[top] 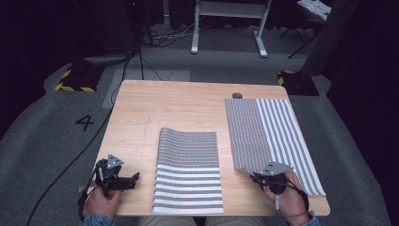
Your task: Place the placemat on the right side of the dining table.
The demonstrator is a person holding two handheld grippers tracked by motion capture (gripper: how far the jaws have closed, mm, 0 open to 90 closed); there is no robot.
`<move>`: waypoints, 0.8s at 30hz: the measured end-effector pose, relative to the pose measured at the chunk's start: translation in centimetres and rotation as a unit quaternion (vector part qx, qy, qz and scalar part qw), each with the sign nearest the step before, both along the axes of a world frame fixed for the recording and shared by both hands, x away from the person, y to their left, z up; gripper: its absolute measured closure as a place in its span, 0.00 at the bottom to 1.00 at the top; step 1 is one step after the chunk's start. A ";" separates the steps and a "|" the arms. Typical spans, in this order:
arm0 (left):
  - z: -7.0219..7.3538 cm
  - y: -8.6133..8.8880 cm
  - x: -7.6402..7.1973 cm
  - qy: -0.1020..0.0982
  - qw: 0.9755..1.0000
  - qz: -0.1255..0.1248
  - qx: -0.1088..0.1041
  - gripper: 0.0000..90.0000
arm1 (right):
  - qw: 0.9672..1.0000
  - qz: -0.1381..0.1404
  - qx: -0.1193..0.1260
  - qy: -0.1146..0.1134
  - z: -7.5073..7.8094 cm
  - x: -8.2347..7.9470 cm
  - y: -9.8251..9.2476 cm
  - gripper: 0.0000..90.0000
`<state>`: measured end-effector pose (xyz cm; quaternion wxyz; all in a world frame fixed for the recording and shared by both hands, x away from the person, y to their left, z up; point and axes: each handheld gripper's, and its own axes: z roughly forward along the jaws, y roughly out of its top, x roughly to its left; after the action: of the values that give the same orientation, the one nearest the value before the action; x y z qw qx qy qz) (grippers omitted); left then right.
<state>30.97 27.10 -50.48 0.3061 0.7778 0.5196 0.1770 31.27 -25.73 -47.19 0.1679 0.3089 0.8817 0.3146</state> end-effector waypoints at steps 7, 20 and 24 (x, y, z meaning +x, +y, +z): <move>0.0 0.0 0.0 0.000 1.000 0.000 0.000 0.01 | 1.000 -0.003 0.004 -0.002 0.0 0.3 0.0 0.94; 0.0 0.0 0.0 0.000 1.000 0.000 0.000 0.00 | 1.000 -0.009 0.016 -0.004 0.0 0.6 0.0 0.93; 0.0 0.0 0.0 -0.001 1.000 0.001 0.000 0.01 | 1.000 -0.004 0.017 -0.002 0.0 0.5 0.3 0.91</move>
<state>30.97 27.09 -50.50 0.3061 0.7773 0.5199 0.1783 31.79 -25.42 -47.18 0.1658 0.3150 0.8745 0.3295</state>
